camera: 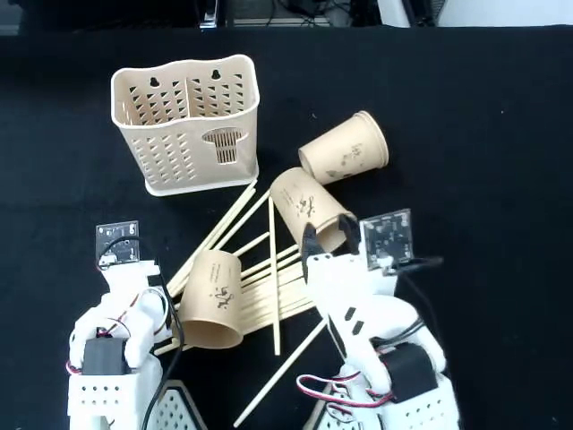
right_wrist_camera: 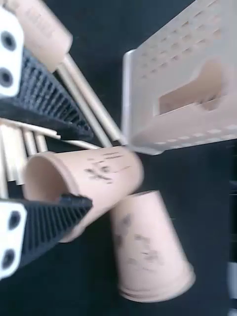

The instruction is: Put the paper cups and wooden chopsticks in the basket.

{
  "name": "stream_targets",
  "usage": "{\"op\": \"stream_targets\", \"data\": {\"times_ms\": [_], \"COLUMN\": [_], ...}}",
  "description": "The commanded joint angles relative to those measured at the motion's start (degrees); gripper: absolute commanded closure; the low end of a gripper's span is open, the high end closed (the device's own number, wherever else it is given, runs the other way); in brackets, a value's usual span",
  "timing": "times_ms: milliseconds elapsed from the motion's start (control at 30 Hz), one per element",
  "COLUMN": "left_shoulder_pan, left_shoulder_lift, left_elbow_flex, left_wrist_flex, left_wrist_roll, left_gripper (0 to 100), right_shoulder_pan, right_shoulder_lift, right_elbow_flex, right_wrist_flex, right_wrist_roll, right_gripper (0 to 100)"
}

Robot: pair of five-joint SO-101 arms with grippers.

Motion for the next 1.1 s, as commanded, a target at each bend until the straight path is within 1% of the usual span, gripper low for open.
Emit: {"op": "stream_targets", "data": {"times_ms": [0, 167, 300, 367, 700, 1067], "left_shoulder_pan": [0.31, 0.31, 0.31, 0.31, 0.22, 0.22], "left_shoulder_lift": [-0.26, -0.26, -0.26, -0.26, -0.26, -0.26], "left_elbow_flex": [0.92, 0.92, 0.92, 0.92, 0.92, 0.92], "left_wrist_flex": [0.26, 0.26, 0.26, 0.26, 0.26, 0.26], "left_wrist_roll": [-0.09, -0.09, -0.09, -0.09, -0.09, -0.09], "left_gripper": [97, 97, 97, 97, 97, 97], "right_shoulder_pan": [-0.62, -0.97, -0.79, -0.79, -0.7, -0.97], "right_shoulder_lift": [8.48, 27.21, 38.81, 42.42, 47.78, 57.19], "right_elbow_flex": [-8.66, -18.68, -21.41, -22.02, -22.73, -17.36], "right_wrist_flex": [-1.76, 0.79, 2.29, 2.02, 1.58, -11.96], "right_wrist_roll": [-0.44, -1.67, -8.09, -9.14, -9.67, -9.85], "right_gripper": [83.4, 78.2, 77.6, 77.6, 77.6, 77.6]}}
